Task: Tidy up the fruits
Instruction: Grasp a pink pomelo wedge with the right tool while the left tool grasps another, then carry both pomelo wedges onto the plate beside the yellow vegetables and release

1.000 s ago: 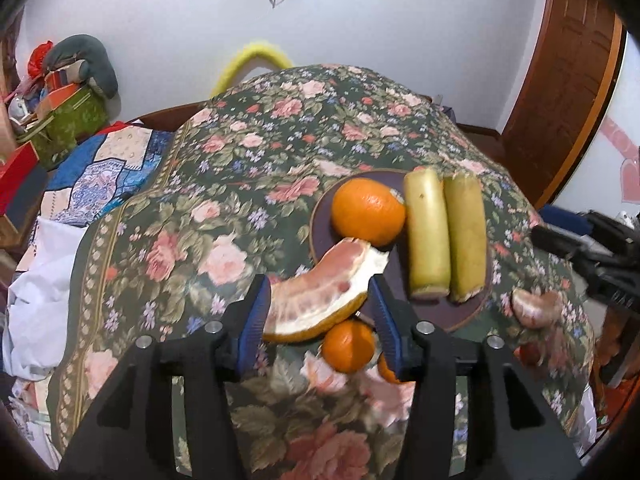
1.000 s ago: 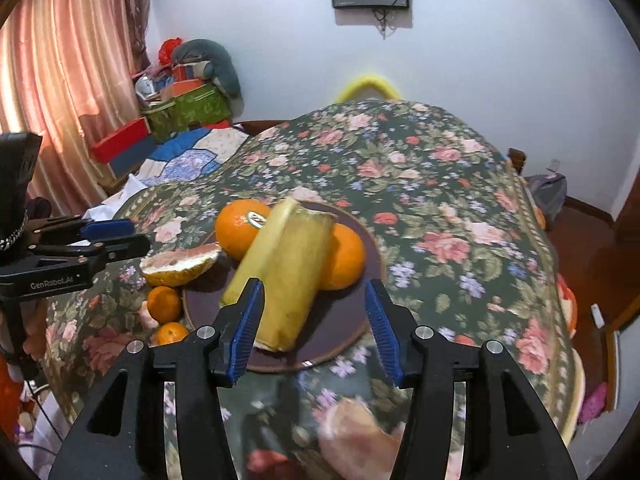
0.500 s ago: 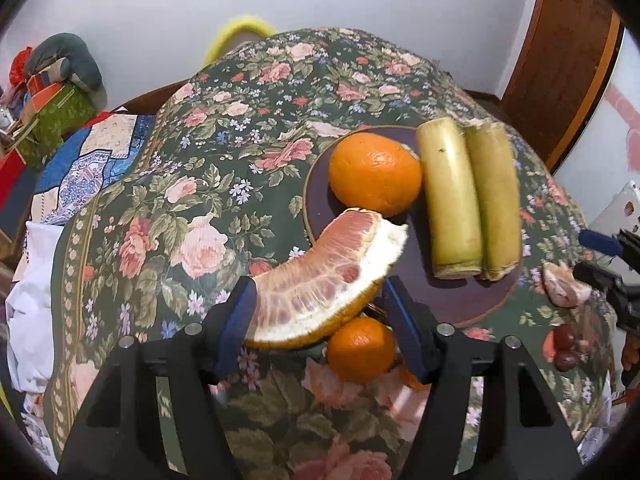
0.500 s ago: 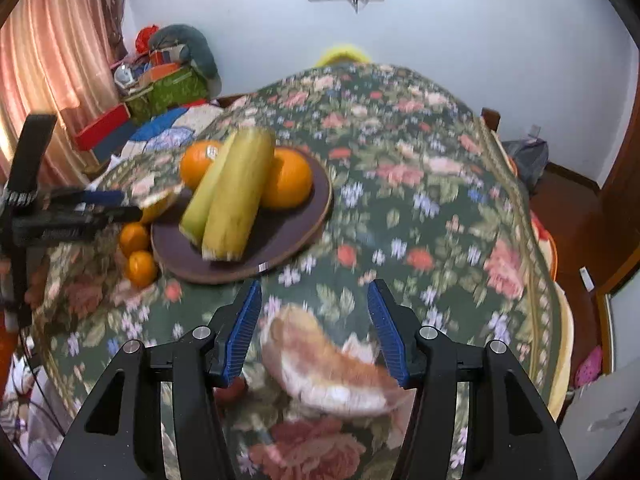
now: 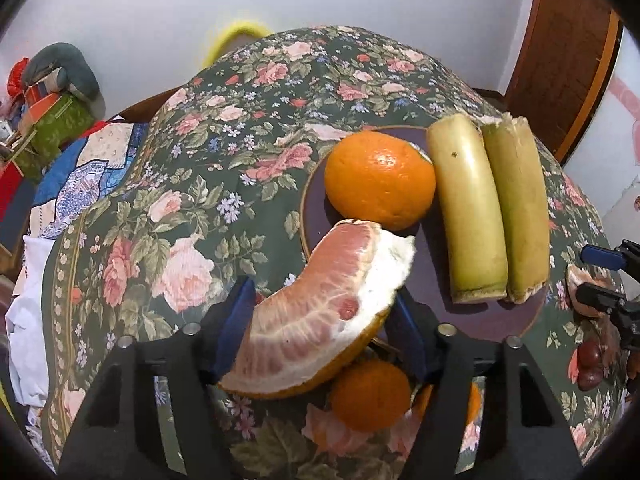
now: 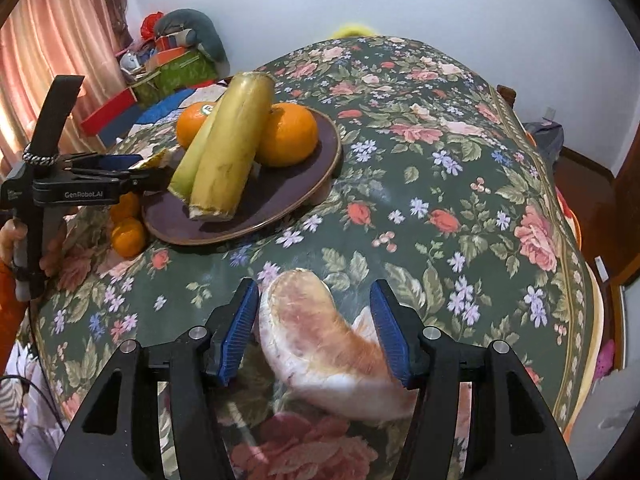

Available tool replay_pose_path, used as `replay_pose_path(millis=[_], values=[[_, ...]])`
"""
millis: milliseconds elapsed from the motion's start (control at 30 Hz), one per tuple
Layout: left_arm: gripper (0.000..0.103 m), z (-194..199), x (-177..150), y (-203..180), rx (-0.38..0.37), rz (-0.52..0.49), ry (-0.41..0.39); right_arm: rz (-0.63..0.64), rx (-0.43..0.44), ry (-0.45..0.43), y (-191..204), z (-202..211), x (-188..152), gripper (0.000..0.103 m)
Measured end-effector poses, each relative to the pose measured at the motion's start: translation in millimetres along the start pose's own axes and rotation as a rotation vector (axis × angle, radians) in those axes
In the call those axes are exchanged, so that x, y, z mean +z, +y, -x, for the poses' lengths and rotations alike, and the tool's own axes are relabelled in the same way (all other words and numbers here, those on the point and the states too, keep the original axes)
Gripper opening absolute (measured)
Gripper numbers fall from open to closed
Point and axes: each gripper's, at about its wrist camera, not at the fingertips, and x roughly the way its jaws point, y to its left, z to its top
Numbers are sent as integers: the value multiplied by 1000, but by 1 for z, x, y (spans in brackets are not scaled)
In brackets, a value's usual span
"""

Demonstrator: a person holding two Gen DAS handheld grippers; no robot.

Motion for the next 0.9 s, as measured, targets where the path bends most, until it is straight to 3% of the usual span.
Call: replay_pose_path(millis=[200,333,700,900], values=[[54,4,1,6,-8,22,-15,-64,-34,-18,-16,-5,8,52],[46,12,-4,-1,23,-21,-27,-67,-35,-14,-17,-1,9,52],[42,47,-22,-6,53,-25,-37,-19,-19,10,-13,16,-1,52],[33,71,-33,-3,85,2,-80,12,-25,37,-10,12,-6,52]])
